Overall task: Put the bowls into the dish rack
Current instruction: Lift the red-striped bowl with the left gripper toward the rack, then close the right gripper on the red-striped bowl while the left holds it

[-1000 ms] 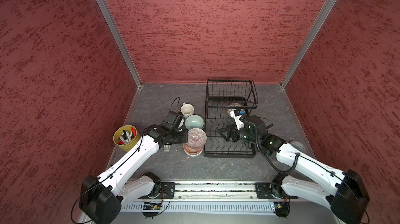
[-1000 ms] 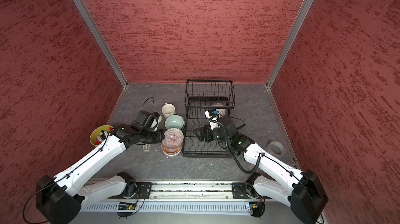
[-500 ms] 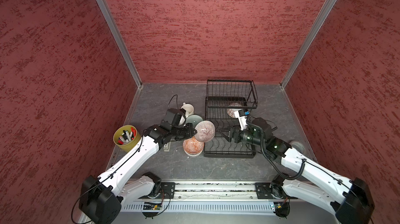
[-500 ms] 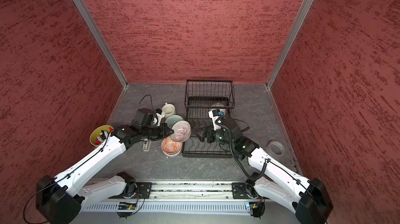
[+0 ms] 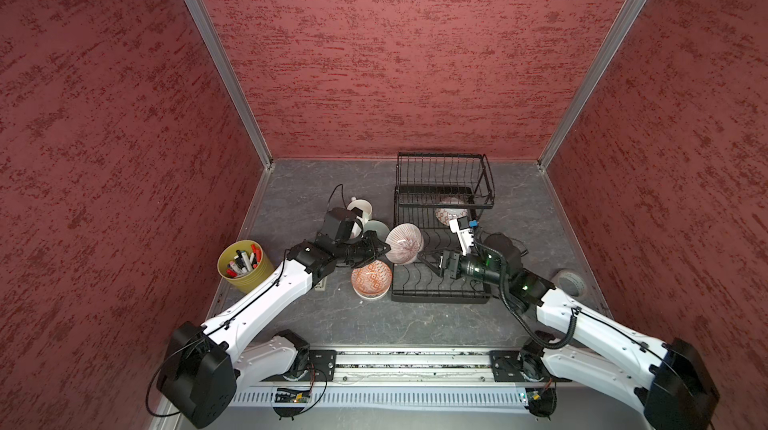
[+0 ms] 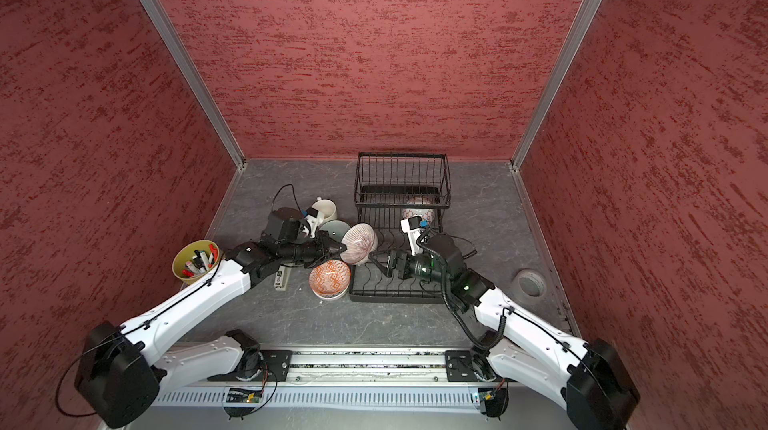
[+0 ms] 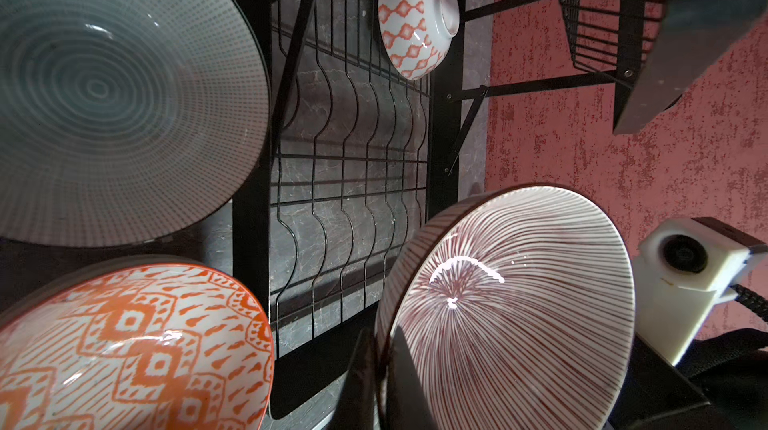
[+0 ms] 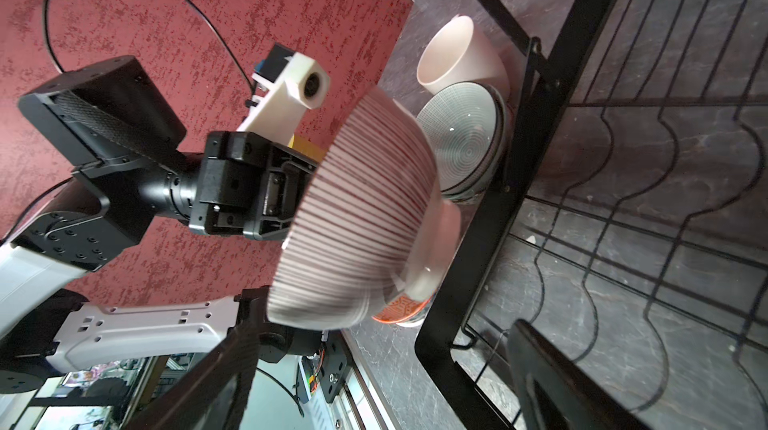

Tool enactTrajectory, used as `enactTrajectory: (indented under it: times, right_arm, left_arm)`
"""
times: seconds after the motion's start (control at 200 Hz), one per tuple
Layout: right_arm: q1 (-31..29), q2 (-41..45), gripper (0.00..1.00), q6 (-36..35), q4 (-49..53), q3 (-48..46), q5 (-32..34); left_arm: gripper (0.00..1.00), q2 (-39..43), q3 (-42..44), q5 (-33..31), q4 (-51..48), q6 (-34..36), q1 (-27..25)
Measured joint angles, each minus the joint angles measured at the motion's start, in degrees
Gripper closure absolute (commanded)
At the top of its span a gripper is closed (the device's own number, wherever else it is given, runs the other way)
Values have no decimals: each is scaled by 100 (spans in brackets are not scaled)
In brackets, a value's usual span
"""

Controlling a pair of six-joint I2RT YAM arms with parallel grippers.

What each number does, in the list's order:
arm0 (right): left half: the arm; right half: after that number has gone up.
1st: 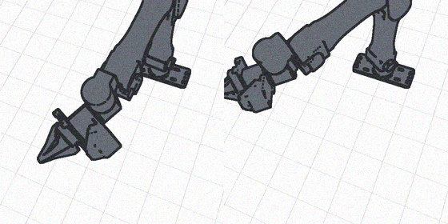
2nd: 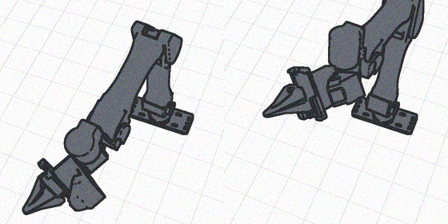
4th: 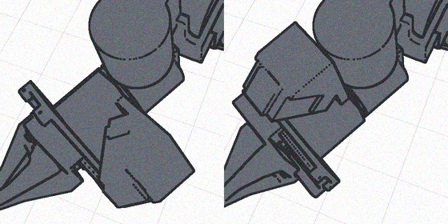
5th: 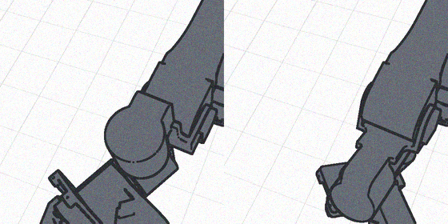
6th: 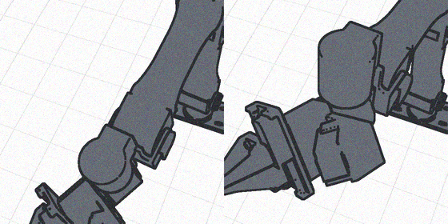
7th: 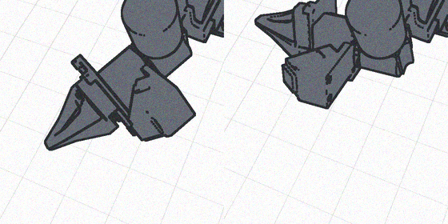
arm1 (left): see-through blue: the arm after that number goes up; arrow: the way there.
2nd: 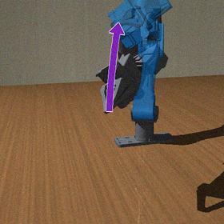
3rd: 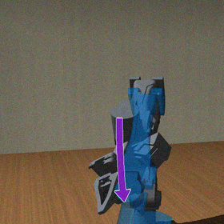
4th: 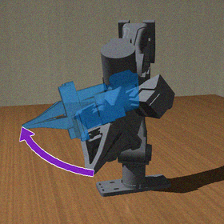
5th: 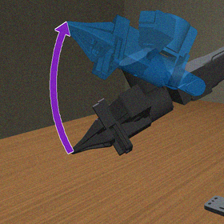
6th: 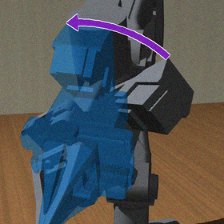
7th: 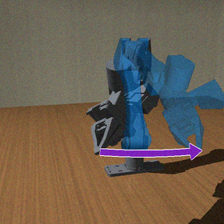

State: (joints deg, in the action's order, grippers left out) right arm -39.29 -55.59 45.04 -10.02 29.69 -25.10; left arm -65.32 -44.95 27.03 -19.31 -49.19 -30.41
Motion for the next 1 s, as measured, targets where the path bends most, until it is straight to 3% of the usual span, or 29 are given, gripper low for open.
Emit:
enactTrajectory:
  times: [0.576, 1.002]
  right_arm:
    - [57, -313, 1, 562, -986, -264, -90]
    - [79, -413, 11, 789, -1534, -306, -173]
  left_arm:
    - [100, -37, 186, 125, 721, -446, -181]
    - [100, -179, 260, 173, 1099, -595, -238]
